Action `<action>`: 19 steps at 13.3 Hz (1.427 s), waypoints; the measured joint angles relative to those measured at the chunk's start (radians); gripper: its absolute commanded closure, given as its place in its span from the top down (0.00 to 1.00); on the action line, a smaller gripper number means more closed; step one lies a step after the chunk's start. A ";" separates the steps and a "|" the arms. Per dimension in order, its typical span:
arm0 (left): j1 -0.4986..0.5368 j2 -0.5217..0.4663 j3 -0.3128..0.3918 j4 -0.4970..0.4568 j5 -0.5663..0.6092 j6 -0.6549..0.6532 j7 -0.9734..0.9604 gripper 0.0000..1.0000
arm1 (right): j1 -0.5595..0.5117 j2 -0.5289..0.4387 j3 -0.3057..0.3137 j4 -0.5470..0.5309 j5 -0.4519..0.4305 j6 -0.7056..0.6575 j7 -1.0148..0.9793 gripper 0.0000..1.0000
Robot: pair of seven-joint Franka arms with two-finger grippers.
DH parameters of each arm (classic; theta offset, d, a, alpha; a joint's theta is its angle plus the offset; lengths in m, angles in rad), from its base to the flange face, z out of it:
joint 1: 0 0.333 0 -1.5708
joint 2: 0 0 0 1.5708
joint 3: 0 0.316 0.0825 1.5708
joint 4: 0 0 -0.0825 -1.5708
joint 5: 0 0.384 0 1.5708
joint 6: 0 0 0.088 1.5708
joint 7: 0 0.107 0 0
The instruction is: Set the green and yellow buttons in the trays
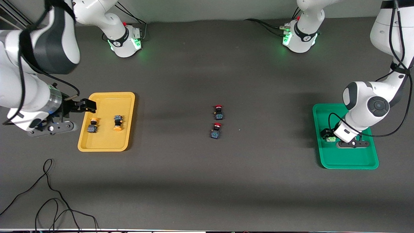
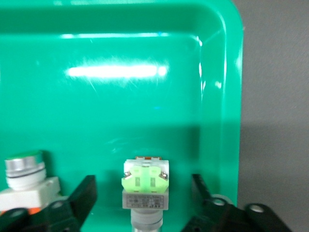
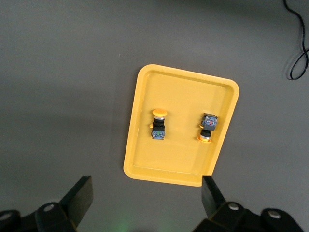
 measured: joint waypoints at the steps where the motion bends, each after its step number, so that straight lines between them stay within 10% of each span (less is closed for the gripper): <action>1: 0.000 -0.025 -0.002 0.006 0.000 -0.038 0.004 1.00 | -0.116 -0.040 0.121 -0.011 -0.031 -0.001 0.007 1.00; 5: -0.006 -0.224 -0.065 0.124 -0.002 -0.507 0.008 1.00 | -0.589 -0.152 0.556 -0.060 -0.073 -0.001 0.009 1.00; 7: -0.010 -0.302 -0.114 0.221 -0.018 -0.747 0.008 1.00 | -0.724 -0.179 0.664 -0.070 -0.074 -0.001 0.009 1.00; 13: -0.012 -0.325 -0.142 0.602 -0.112 -1.230 0.070 1.00 | -0.757 -0.200 0.698 -0.082 -0.089 0.007 0.049 1.00; 19: -0.018 -0.305 -0.148 0.698 -0.124 -1.333 0.081 1.00 | -0.772 -0.202 0.701 -0.081 -0.093 0.016 0.069 1.00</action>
